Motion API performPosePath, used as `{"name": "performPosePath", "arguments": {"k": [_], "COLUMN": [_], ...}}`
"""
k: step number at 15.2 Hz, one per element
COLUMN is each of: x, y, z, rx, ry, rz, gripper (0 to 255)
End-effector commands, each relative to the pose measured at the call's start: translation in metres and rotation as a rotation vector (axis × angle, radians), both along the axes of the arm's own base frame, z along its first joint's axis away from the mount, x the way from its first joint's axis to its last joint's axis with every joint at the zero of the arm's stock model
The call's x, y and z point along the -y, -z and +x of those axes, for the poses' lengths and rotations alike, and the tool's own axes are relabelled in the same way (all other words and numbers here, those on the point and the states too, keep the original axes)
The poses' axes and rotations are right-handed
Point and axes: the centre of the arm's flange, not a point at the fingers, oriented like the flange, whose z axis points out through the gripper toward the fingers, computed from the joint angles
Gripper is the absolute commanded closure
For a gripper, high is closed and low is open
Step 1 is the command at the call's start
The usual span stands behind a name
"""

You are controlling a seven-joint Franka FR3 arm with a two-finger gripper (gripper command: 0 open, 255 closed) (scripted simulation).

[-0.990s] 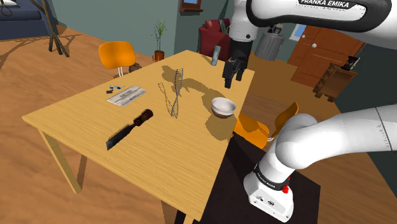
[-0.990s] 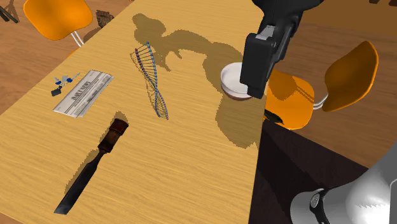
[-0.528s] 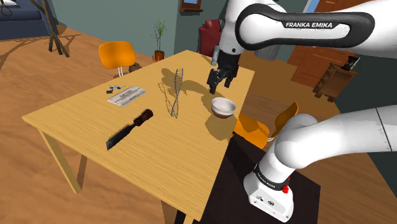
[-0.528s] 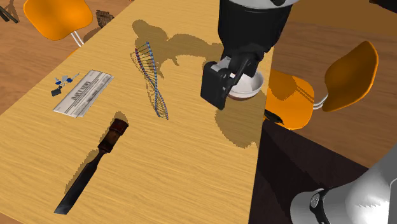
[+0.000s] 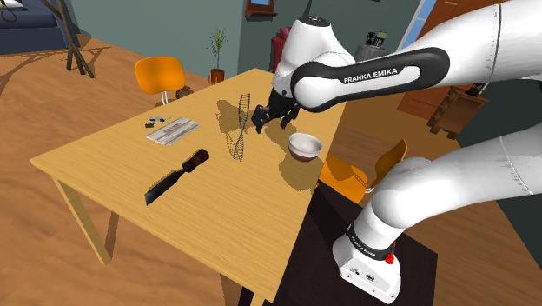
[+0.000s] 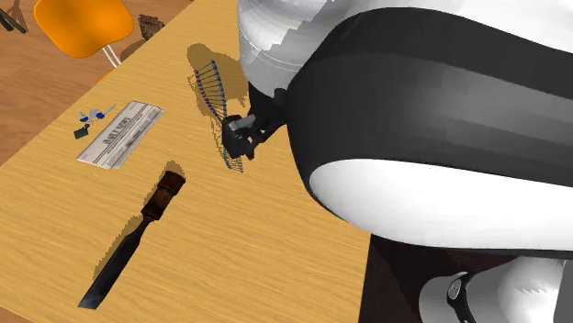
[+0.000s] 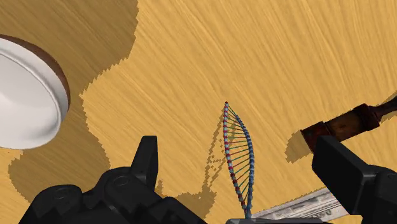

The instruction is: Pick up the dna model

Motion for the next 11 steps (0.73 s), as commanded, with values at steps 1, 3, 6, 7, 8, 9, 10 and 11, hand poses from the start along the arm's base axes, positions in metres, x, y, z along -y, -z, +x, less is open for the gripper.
{"name": "performPosePath", "arguments": {"k": [1,3,6,7,8,9,10,11], "x": [-0.003,-0.006,-0.008,-0.009,-0.008,-0.008,-0.007,-0.007], "y": [0.017,0.030,0.048,0.054,0.059,0.063,0.068,0.069], "z": [0.015,0.032,0.059,0.069,0.079,0.088,0.098,0.100], "rx": [0.070,0.132,0.225,0.256,0.287,0.318,0.348,0.353], "ry": [0.059,0.116,0.202,0.231,0.260,0.288,0.317,0.321], "rz": [-0.004,-0.012,-0.023,-0.027,-0.031,-0.035,-0.039,-0.039], "gripper": [0,0,0,0,0,0,0,0]}}
